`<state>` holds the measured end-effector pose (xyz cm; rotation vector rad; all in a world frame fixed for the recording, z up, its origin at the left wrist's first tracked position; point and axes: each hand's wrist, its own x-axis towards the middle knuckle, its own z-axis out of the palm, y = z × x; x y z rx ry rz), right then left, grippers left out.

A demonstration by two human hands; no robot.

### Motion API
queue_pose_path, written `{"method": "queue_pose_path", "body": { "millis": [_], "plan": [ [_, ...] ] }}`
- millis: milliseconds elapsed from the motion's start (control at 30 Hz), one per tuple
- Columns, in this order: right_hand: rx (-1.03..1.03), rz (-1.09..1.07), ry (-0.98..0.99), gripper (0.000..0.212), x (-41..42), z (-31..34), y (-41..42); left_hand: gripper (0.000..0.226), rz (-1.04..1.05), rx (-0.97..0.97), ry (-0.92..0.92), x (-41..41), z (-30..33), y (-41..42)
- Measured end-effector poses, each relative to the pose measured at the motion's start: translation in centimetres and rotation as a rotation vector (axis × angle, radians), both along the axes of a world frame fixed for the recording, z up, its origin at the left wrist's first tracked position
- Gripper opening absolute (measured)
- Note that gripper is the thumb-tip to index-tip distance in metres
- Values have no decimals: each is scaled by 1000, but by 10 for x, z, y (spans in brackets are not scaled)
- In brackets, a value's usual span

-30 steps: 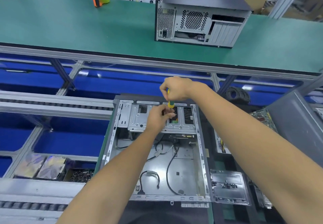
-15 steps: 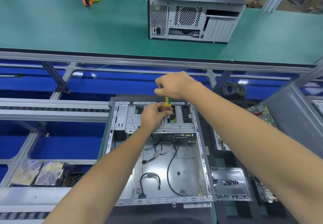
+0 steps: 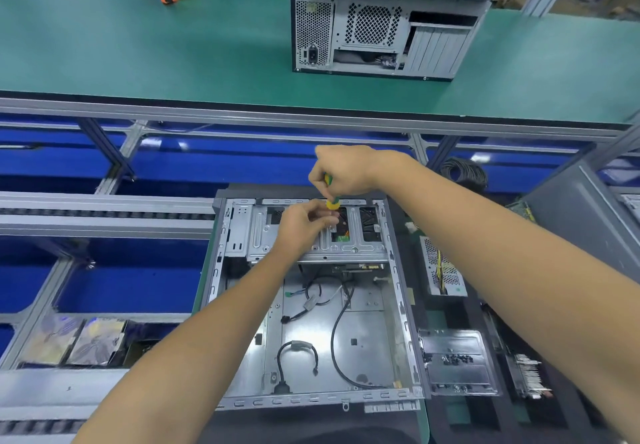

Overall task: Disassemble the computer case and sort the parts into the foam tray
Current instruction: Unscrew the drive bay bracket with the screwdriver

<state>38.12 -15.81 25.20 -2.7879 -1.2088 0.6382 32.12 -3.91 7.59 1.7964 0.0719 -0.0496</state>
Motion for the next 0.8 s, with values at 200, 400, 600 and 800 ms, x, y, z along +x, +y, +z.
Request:
{"method": "queue_pose_path", "body": {
  "millis": [200, 400, 600, 800],
  "plan": [
    [-24, 30, -105, 23, 1, -4, -5, 32, -97, -10, -55, 3, 7, 2],
    [-136, -93, -377, 21, -3, -11, -2, 13, -25, 32, -43, 5, 2, -2],
    [138, -93, 12, 16, 2, -5, -11, 26, 41, -8, -39, 6, 1, -4],
    [102, -34, 43, 32, 6, -10, -14, 28, -99, -35, -47, 6, -1, 1]
  ]
}}
